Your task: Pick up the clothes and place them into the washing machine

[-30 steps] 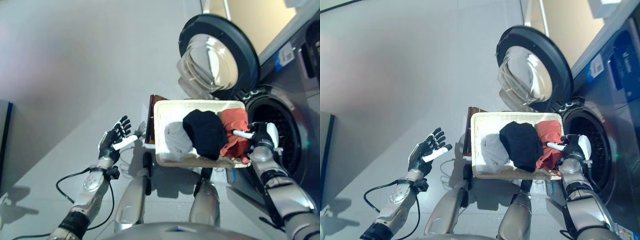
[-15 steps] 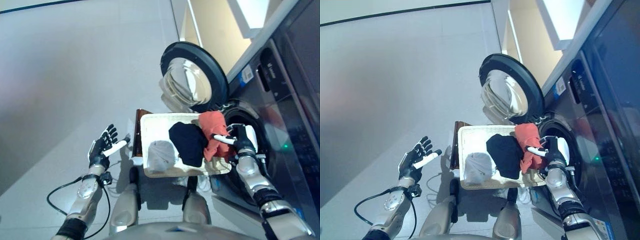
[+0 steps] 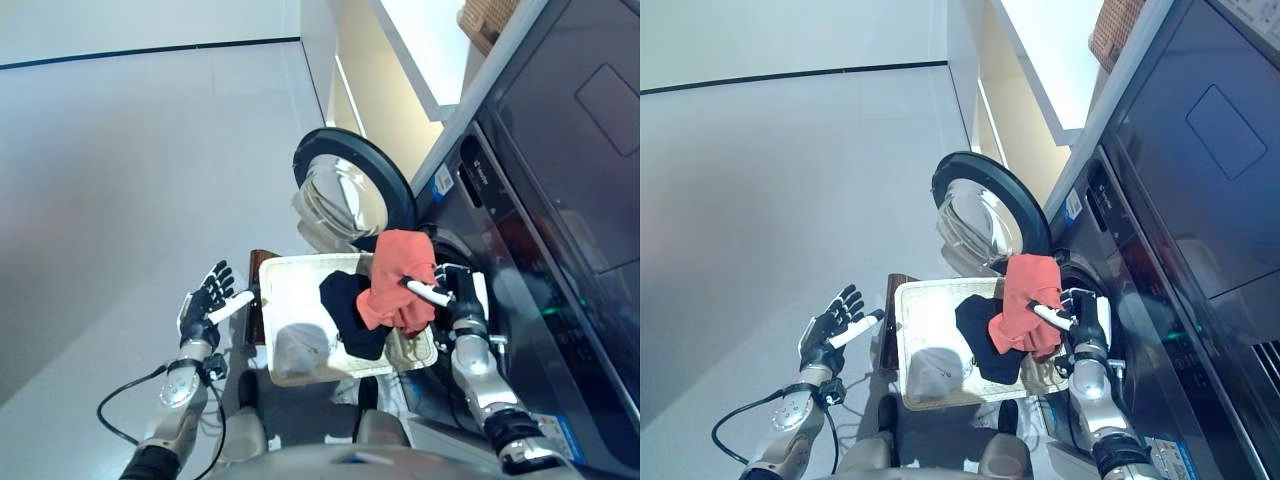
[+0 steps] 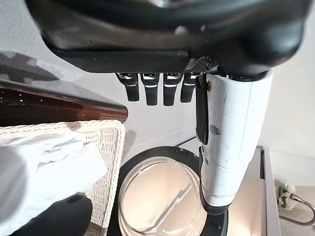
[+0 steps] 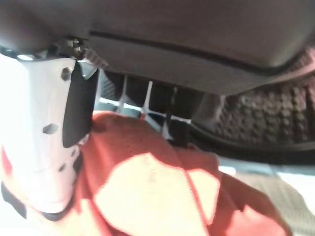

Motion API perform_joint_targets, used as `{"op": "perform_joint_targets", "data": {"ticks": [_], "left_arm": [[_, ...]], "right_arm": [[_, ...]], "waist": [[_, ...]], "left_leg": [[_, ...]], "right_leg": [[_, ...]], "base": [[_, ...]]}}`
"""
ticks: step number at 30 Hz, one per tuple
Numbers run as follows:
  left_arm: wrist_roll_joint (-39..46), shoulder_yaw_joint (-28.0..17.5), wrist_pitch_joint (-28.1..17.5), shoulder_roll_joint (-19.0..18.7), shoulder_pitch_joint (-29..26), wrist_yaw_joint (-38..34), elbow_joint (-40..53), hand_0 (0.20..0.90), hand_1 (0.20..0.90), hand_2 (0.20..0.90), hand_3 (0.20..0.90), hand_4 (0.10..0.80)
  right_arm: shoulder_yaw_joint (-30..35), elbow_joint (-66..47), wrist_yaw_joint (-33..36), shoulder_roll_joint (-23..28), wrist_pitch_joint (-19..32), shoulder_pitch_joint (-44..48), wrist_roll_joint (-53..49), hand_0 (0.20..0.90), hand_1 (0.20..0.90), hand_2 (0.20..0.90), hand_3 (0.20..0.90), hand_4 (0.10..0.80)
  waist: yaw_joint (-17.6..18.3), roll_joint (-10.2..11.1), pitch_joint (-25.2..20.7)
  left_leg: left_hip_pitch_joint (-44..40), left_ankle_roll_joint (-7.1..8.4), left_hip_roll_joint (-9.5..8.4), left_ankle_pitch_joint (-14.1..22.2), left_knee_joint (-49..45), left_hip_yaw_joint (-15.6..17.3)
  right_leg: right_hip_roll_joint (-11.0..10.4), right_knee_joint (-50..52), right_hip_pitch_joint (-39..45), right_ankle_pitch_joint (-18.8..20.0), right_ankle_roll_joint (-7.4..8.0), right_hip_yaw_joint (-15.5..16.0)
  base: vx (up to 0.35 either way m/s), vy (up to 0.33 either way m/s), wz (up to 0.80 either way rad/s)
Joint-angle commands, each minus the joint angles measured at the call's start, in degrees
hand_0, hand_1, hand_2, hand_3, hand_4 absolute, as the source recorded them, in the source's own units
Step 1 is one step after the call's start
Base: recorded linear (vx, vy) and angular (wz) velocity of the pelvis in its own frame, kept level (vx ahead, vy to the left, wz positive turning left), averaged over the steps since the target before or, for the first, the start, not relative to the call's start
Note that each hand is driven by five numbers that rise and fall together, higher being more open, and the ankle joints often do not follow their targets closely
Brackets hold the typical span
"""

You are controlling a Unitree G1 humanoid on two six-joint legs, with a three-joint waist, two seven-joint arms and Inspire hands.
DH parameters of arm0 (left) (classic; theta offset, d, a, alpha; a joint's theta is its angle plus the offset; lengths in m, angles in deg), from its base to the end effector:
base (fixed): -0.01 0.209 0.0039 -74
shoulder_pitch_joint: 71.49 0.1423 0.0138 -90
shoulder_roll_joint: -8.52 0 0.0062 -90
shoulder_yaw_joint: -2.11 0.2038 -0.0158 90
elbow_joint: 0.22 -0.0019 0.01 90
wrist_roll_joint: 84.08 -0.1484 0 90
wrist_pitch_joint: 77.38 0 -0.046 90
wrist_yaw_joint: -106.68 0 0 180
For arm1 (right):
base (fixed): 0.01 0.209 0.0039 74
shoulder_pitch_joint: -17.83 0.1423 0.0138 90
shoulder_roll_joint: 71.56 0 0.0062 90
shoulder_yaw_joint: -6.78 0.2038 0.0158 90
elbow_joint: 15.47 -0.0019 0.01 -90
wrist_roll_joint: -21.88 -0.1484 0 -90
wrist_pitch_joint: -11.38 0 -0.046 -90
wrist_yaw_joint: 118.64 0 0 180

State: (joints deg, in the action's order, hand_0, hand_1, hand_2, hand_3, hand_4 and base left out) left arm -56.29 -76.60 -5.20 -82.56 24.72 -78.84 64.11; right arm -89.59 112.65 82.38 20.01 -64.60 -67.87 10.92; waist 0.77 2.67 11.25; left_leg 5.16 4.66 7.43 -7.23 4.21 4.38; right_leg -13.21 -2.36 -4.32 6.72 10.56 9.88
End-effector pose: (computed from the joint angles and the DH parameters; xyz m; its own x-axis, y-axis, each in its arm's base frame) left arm 0.1586 0.2076 -0.0619 0.9493 0.1246 -0.2886 -0.1602 0.9817 -0.1031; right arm 0.1963 -0.2260 -0.0618 0.8762 -0.4032 -0.2640 0.3349 0.9033 -0.2682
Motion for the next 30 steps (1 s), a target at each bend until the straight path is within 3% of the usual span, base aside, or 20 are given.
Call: {"op": "perform_joint_targets", "data": {"ticks": [1,8,13,20,30], "left_arm": [[-0.44,-2.61,-4.22,-0.75,-2.68,-0.63,1.61,0.9,0.9,0.9,0.9,0.8],[3.35,-0.78,-4.29,0.23,-3.22,-0.12,3.28,0.9,0.9,0.9,0.9,0.8],[4.92,1.03,-4.07,-0.32,-2.68,0.93,5.39,0.9,0.9,0.9,0.9,0.8],[6.17,4.43,-4.3,-2.47,-3.39,1.68,9.5,0.9,0.9,0.9,0.9,0.8],[7.63,5.13,-4.6,-1.22,-1.71,1.11,9.98,0.9,0.9,0.9,0.9,0.8]], "right_arm": [[4.28,1.04,-1.23,-0.44,7.54,5.59,-11.56,0.2,0.2,0.2,0.2,0.3],[10.69,10.25,-5.58,-7.99,13.27,16.79,-40.77,0.2,0.2,0.2,0.2,0.3],[18.39,16.89,-6.86,-7.43,15.36,24.0,-54.17,0.2,0.2,0.2,0.2,0.3],[24.14,21.47,-5.38,-2.41,17.81,31.79,-60.47,0.2,0.2,0.2,0.2,0.3],[26.59,17.33,-4.66,-4.73,21.94,29.74,-63.61,0.2,0.2,0.2,0.2,0.3]], "waist": [[-0.96,0.29,-1.44],[-2.81,-2.52,3.35],[-4.23,-4.68,4.33],[-5.26,-7.99,7.13],[-3.08,-10.96,8.11]], "left_leg": [[1.67,4.24,3.7,4.46,-5.87,-2.09],[7.6,4.2,2.61,4.87,-9.25,-3.42],[9.98,4.09,1.82,5.27,-10.4,-3.74],[17.27,3.31,0.34,7.75,-18.39,-4.71],[25.34,2.67,0.18,11.27,-26.35,-3.56]], "right_leg": [[-5.56,4.97,-0.89,-0.74,2.98,0.08],[-6.65,6.41,-5.13,-0.79,2.55,0.08],[-7.68,6.59,-6.79,-0.65,2.87,0.27],[-9.11,14.86,-14.17,-3.19,2.45,-1.89],[-9.28,24.47,-25.88,-6.99,1.9,-6.72]], "base": [[-0.045,-0.003,0.01],[-0.095,-0.002,0.03],[-0.032,0.011,0.07],[-0.086,0.036,0.06],[-0.037,0.037,-0.03]]}}
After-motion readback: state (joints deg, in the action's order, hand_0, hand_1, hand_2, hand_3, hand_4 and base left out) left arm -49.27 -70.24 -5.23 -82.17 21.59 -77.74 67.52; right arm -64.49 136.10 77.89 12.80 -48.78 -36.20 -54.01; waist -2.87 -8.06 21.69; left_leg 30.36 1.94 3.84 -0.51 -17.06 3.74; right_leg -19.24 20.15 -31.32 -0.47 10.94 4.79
